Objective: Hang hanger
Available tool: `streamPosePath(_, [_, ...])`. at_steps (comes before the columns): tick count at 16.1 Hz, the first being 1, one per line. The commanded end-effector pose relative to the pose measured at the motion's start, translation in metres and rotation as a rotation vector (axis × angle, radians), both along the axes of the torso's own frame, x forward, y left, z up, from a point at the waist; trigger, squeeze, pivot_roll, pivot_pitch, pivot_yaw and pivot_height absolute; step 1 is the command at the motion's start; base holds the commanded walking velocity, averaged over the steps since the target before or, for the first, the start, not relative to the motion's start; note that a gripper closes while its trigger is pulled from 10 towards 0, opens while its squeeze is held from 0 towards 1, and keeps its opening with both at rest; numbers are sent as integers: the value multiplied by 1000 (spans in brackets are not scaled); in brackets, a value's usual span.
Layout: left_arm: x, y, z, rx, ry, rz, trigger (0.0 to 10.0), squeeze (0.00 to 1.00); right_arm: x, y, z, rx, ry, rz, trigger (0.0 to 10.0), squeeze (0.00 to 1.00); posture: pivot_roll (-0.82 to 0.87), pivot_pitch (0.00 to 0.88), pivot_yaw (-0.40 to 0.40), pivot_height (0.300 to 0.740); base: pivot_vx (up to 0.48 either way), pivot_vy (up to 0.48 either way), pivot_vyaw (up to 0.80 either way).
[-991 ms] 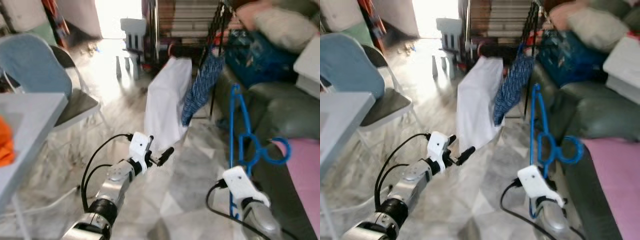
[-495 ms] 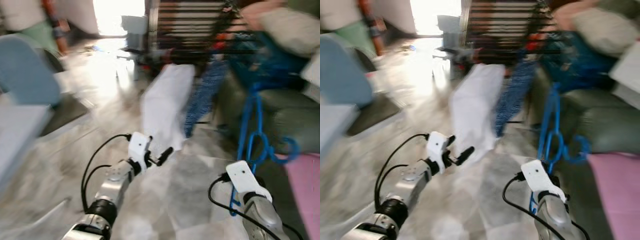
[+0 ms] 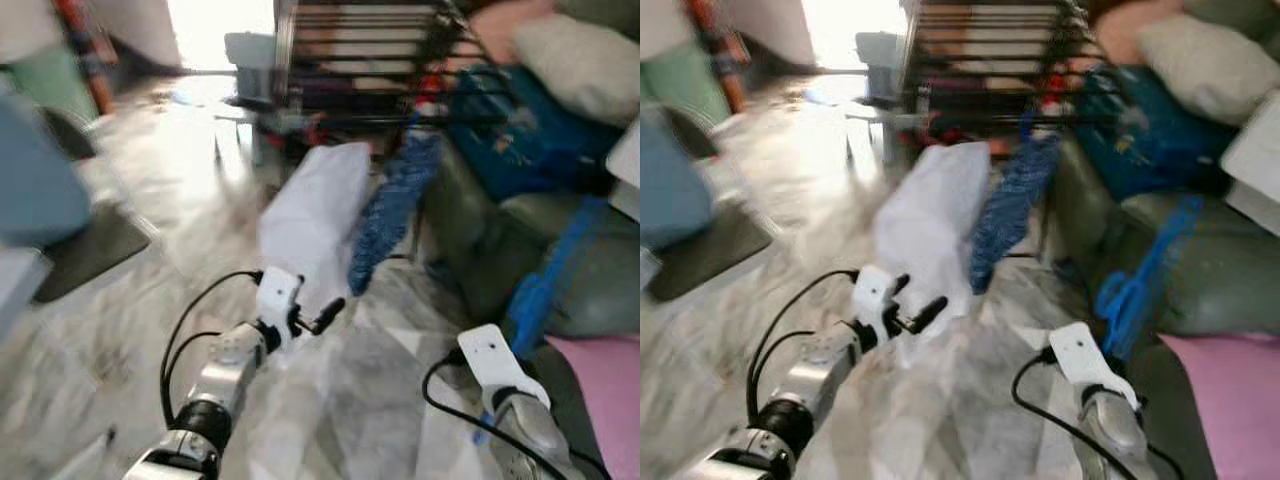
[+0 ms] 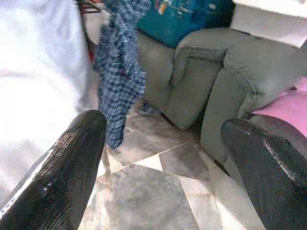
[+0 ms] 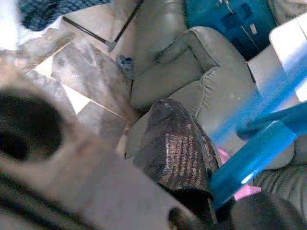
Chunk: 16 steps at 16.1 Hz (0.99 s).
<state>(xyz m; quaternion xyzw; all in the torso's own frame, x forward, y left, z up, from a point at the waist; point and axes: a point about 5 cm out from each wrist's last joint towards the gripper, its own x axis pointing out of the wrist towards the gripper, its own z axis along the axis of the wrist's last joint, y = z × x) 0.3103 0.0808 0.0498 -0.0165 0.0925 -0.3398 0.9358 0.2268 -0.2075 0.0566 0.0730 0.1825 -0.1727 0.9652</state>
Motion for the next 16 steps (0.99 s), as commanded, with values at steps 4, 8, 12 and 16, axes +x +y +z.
streamPosePath(4, [1, -13, 4, -4, -9, -35, 10000, 0, -4, -11, -5, -11, 61, -18, 10000, 0, -34, 0, -14, 740, 472, 0, 0])
streamPosePath(8, [1, -14, 4, 3, -9, -37, 10000, 0, -7, -3, -18, 24, 135, 53, 10000, 0, -28, 0, -14, 740, 472, 0, 0])
streamPosePath(12, [2, -13, 5, 11, -13, -33, 10000, 0, -14, 9, -30, 77, 192, 126, 10000, 0, -23, 0, -14, 740, 472, 0, 0])
streamPosePath(16, [2, -13, 4, 16, -13, -29, 10000, 0, -16, 15, -35, 113, 218, 180, 10000, 0, -20, 0, -13, 740, 458, 0, 0])
